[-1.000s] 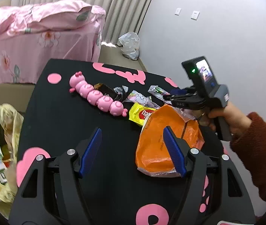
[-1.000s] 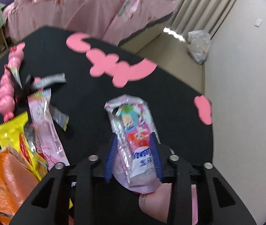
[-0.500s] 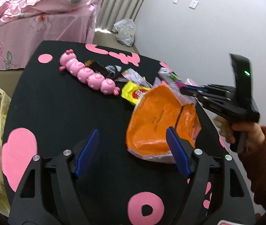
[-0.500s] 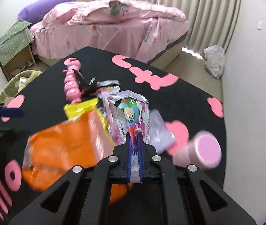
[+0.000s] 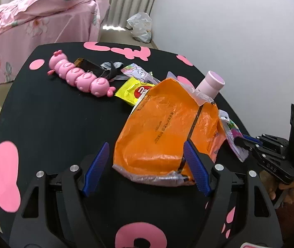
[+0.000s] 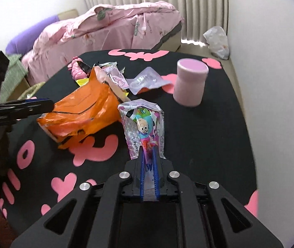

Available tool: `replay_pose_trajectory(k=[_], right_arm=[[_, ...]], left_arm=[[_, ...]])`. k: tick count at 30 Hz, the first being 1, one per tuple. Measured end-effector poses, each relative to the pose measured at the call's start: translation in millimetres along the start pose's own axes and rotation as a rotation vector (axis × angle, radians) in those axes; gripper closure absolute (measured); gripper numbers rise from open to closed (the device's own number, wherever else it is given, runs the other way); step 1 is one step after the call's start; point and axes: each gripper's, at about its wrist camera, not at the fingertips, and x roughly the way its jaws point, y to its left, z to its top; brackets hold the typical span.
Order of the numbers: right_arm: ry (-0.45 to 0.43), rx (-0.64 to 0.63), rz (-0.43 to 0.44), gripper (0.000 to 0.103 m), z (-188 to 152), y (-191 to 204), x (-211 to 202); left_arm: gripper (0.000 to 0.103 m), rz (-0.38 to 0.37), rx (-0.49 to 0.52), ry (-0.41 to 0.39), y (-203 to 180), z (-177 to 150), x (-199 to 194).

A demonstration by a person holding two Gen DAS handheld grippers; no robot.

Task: Collect trash
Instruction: 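Grasp the ice-cream wrapper with the right tool while the left tool grasps the orange bag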

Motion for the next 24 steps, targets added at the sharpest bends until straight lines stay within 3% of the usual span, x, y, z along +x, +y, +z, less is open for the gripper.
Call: replay_pose_trajectory(k=[2, 5, 8, 11, 14, 17, 19, 21, 22, 24], right_arm=[[-0.021, 0.017, 0.030, 0.064, -9, -2, -4], [-0.054, 0.032, 0.103, 0.060, -17, -2, -10], [-0.084, 0.027, 0.093, 0.057, -21, 0, -18], [-0.124, 0.042, 0.073, 0.050, -22, -5, -28], [-0.186, 0.088, 0.075, 0.048, -20, -14, -36], [-0.196, 0.112, 0.082, 0.046, -17, -20, -34], [-0.136, 0.100, 0.105, 0.046, -15, -19, -27], [-0.088, 0.085, 0.104, 0.046, -15, -17, -19], [-0.075, 0.081, 0.098, 0.046, -16, -16, -16], [-0.043, 0.080, 0.074, 0.046, -14, -16, -9]], left_arm=[[0.033, 0.016, 0.033, 0.009, -3, 4, 5], [0.033, 0.041, 0.085, 0.034, -6, 10, 16], [0.033, 0.043, 0.109, 0.066, -7, 12, 25], [0.033, 0.000, 0.053, 0.105, -3, 9, 30], [0.035, 0.004, 0.065, 0.090, -5, 3, 26], [0.052, -0.007, 0.099, 0.096, -9, -3, 20], [0.061, -0.041, 0.100, 0.084, -6, -9, 13], [0.090, -0.040, 0.089, 0.085, -2, -13, 8], [0.097, -0.038, 0.077, 0.095, 2, -16, 7], [0.097, -0.036, 0.058, 0.089, 7, -20, 3]])
